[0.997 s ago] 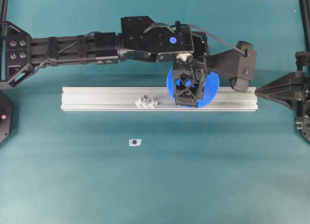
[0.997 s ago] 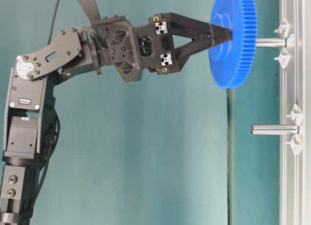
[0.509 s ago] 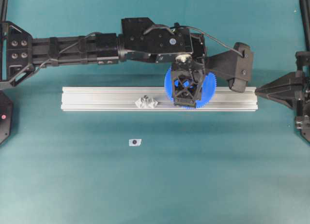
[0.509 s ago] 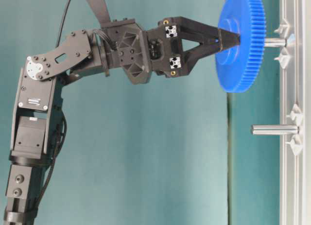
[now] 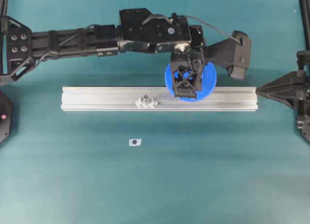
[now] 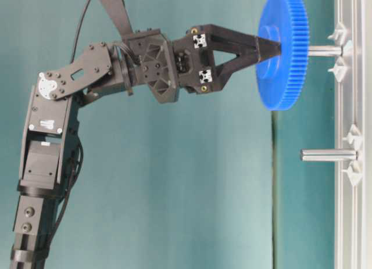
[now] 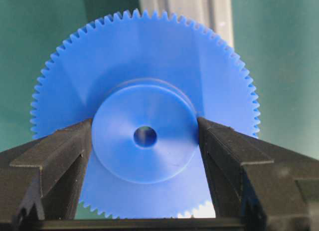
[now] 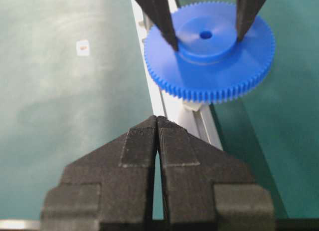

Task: Find the location of the shaft and insert the large gear.
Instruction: 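Align the gear's center hole above the right metal shaft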

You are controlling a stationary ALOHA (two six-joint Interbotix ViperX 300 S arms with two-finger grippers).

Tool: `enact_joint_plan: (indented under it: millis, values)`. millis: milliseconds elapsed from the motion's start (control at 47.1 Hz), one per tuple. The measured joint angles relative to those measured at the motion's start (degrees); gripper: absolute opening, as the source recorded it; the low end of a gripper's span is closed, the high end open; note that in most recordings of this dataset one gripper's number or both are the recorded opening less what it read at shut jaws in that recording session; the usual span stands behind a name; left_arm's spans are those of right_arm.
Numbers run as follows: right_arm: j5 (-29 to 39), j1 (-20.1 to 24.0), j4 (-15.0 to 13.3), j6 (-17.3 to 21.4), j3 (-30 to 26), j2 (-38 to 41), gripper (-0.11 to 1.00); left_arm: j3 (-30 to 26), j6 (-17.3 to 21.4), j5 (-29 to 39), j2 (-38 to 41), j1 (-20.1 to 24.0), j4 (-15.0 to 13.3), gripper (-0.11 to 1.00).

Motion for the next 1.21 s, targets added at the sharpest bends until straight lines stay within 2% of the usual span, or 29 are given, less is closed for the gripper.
enact_joint_plan:
  millis: [339,721,1209]
  values:
    - [0.3,-0.1,0.0,0.0,0.0,0.0,0.01,0.0,-0.6,0.3,0.0,-0.1,0.0,0.71]
    - [0.2,-0.1,0.1,0.0,0.2,-0.1,0.01,0.0,-3.2,0.4,0.0,-3.1,0.3,0.71]
    - [0.3,-0.1,0.0,0.0,0.3,-0.4,0.01,0.6,-2.5,1.7,-0.1,-3.0,0.1,0.71]
